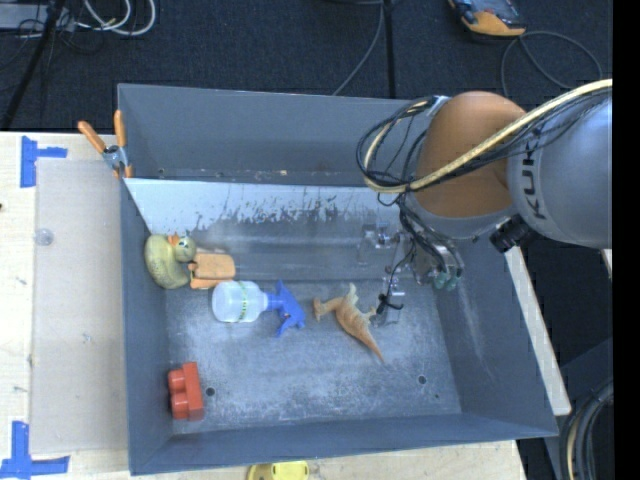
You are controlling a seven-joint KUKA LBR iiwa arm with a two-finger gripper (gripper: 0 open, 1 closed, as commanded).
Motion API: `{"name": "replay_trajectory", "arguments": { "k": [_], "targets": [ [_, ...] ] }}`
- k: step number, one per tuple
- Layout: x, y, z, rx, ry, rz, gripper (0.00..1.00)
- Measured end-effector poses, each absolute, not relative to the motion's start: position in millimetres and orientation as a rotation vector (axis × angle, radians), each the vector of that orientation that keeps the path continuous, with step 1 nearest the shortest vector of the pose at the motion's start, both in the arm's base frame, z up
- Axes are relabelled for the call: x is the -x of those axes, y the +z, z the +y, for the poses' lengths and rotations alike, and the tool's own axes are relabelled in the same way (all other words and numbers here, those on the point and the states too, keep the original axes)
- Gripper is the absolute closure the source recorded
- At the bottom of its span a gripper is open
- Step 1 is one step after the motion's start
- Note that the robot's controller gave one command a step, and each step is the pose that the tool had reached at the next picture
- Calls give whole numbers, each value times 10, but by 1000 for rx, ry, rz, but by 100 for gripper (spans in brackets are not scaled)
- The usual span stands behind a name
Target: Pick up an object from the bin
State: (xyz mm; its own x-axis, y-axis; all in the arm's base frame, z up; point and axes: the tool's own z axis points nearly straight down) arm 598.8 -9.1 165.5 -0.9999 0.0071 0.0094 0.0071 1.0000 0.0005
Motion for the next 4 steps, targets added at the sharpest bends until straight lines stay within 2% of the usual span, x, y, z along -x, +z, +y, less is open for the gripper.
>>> {"name": "replay_trajectory", "arguments": {
  "k": [1,2,3,4],
  "targets": [
    [-6003,1703,-91,11,-1,-3140,0],
    [-5945,1325,-99,59,-1,-3144,0],
    [-5783,730,-70,316,-1,-3126,100],
    [-5782,732,-70,315,-1,-3125,100]
  ]
}}
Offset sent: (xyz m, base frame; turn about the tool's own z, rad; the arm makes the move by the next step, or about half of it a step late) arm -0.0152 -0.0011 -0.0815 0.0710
